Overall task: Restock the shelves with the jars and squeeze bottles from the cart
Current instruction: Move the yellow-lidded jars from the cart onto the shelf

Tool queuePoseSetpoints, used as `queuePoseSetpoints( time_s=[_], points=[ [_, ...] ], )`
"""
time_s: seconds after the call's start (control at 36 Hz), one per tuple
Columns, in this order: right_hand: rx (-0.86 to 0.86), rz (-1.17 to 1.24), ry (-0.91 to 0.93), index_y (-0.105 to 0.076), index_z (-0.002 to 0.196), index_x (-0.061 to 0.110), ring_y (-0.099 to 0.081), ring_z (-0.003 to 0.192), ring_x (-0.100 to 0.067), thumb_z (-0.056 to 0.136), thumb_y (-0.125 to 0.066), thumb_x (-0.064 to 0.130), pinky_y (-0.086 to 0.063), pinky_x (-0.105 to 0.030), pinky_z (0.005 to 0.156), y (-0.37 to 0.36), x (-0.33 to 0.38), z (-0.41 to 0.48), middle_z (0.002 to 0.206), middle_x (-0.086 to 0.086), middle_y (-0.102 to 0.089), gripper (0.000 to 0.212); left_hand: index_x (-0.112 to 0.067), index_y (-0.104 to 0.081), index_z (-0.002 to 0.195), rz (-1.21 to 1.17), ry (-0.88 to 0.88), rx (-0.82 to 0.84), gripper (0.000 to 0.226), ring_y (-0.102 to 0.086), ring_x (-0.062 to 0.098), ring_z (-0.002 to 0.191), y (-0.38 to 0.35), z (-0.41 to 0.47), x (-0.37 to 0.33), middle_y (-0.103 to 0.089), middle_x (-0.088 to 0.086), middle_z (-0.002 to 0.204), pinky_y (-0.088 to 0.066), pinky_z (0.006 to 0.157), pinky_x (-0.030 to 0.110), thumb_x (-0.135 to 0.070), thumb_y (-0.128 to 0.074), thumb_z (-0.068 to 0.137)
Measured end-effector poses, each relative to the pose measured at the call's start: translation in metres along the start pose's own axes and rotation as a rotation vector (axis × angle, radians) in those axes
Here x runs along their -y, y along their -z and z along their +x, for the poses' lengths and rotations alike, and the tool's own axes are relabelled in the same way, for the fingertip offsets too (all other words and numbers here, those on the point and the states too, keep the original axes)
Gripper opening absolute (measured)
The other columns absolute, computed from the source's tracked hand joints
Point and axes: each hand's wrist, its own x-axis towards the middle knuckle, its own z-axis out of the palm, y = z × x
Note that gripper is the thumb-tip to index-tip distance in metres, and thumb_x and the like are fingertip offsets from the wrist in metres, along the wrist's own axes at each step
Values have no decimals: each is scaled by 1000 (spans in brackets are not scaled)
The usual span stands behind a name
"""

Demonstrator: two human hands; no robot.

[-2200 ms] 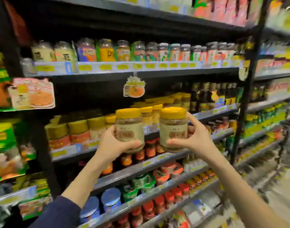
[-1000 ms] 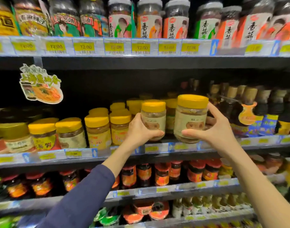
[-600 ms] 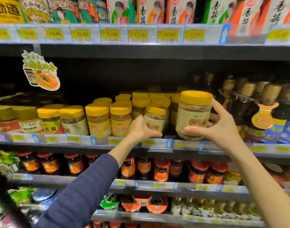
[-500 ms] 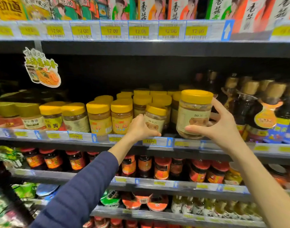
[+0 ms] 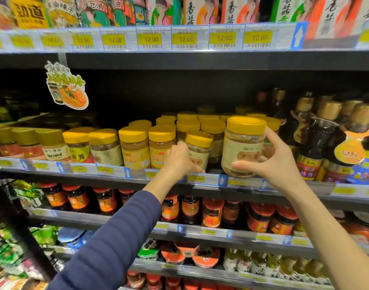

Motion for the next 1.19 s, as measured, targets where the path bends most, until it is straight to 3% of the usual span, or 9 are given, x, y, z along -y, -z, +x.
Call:
queuePoseSetpoints(
  time_s=[0.17, 0.31, 0.44, 0.61, 0.83, 0.92, 1.03, 1.11, 1.19],
  points=[
    [5, 8, -3, -41, 135, 29, -50, 124, -16, 50, -83, 39, -51, -40, 97, 2, -3, -2, 132, 6, -54, 96, -1, -42, 123, 54, 24, -35, 91, -50, 29, 116, -2, -5, 0, -52, 11, 120, -45, 91, 36, -51, -82, 59],
    [3, -13, -12, -39, 136, 33, -48, 126, -19, 49, -84, 44, -51, -43, 96, 5, -7, -2, 135, 7, -52, 98, -1, -39, 119, 63, 75, -41, 91, -54, 29, 113, -1, -9, -2, -56, 12, 116, -48, 83, 33, -53, -82, 58],
    [-13, -12, -9, -39, 137, 32, -45, 127, -18, 50, -82, 42, -49, -30, 93, 6, -8, -4, 136, 8, -50, 98, -4, -43, 120, 127, 96, -52, 86, -56, 28, 110, 2, -11, -2, -58, 10, 117, -46, 78, 34, -55, -80, 60],
    [-34, 6, -26, -36, 139, 30, -40, 127, -12, 50, -82, 36, -42, -14, 84, 6, -10, -4, 139, 7, -47, 101, -12, -53, 108, 146, 142, 3, 61, -56, 26, 105, 5, -12, -5, -60, 6, 110, -36, 72, 35, -52, -76, 69],
    [-16, 4, -23, -37, 139, 30, -46, 125, -11, 48, -82, 40, -46, -16, 86, 4, -14, -1, 136, 8, -50, 101, -13, -53, 108, 167, 140, 4, 64, -56, 27, 105, 5, -10, -2, -61, 6, 111, -37, 73, 36, -57, -75, 66],
    [-15, 1, -21, -36, 139, 31, -48, 125, -13, 47, -82, 43, -50, -30, 94, 3, -16, 1, 136, 8, -50, 103, -16, -53, 94, 156, 118, 27, 60, -59, 26, 96, 9, -8, 2, -63, 4, 100, -44, 73, 36, -63, -74, 62],
    [-12, 29, -14, -36, 140, 30, -49, 123, -10, 49, -84, 37, -49, -23, 91, 1, -17, 6, 135, 10, -51, 103, -18, -47, 65, 152, 83, -5, 53, -53, 19, 64, 32, -14, 4, -48, -2, 62, -42, 60, 32, -65, -73, 61],
    [-20, 56, -21, -35, 140, 31, -50, 123, -11, 49, -87, 32, -49, -25, 93, -1, -20, 11, 135, 10, -52, 105, -17, -55, 77, 269, -91, -233, 52, -53, 19, 71, 45, -26, -3, -49, -7, 66, -40, 61, 30, -67, -63, 70],
    [-25, 52, -22, -34, 141, 30, -49, 122, -8, 52, -88, 26, -48, -10, 82, -1, -23, 15, 135, 11, -51, 104, -16, -63, 101, 138, -558, -380, 51, -60, 15, 88, 52, -32, -9, -64, -2, 94, -47, 68, 27, -61, -50, 81]
  ],
)
